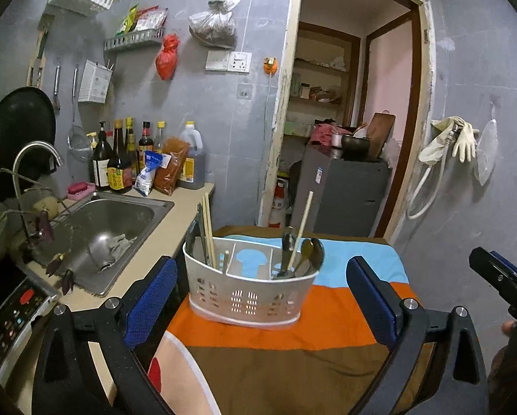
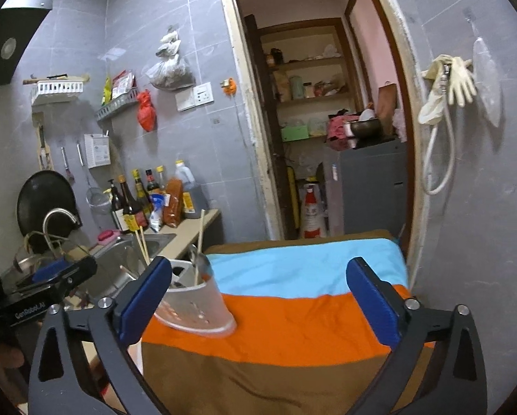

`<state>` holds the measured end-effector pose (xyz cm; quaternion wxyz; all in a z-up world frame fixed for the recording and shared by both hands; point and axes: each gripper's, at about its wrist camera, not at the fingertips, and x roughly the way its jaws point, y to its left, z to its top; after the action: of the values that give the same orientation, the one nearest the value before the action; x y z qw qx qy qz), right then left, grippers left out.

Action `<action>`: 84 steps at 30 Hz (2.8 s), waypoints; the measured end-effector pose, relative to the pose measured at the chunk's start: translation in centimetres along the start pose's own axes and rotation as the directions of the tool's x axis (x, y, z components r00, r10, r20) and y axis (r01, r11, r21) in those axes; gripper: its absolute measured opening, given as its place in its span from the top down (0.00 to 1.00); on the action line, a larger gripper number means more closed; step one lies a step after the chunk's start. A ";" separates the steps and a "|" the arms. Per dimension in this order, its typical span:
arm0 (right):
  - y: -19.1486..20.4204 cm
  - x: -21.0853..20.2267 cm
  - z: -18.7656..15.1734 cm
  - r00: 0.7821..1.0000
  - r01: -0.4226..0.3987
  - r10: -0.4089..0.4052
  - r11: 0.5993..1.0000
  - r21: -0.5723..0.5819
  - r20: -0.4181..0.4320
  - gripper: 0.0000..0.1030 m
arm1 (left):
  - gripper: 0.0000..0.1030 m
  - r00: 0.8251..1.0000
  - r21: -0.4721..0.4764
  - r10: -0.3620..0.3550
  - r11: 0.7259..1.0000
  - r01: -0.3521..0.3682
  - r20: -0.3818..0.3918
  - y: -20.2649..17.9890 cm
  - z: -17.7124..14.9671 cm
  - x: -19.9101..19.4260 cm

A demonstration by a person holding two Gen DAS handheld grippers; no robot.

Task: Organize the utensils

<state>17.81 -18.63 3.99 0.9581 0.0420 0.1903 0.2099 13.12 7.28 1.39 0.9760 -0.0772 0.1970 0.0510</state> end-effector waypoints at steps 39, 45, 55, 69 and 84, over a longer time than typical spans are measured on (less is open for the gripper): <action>-0.2 -12.2 -5.0 0.996 0.087 -0.087 0.996 -0.024 0.005 0.00 | 0.07 0.994 0.052 -0.109 0.993 0.109 0.012 -3.9 -5.2 -10.7; -0.2 -12.3 -5.0 0.996 0.084 -0.083 0.996 -0.020 0.006 0.00 | 0.07 0.994 0.048 -0.105 0.993 0.104 0.020 -4.0 -5.2 -11.0; -0.2 -12.4 -4.9 0.996 0.084 -0.084 0.996 -0.017 0.008 0.00 | 0.07 0.995 0.049 -0.100 0.994 0.099 0.026 -4.0 -5.0 -11.1; -0.4 -12.4 -4.5 0.996 0.087 -0.087 0.996 -0.011 0.014 0.00 | 0.07 0.994 0.049 -0.101 0.994 0.100 0.027 -4.1 -4.9 -11.1; -0.4 -12.4 -4.3 0.996 0.085 -0.085 0.996 -0.015 0.012 0.00 | 0.07 0.995 0.048 -0.099 0.994 0.097 0.031 -4.0 -4.6 -11.0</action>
<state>5.94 -24.19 4.22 0.9675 0.0278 0.1850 0.1701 1.75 1.78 2.02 0.9820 -0.0631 0.1780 -0.0004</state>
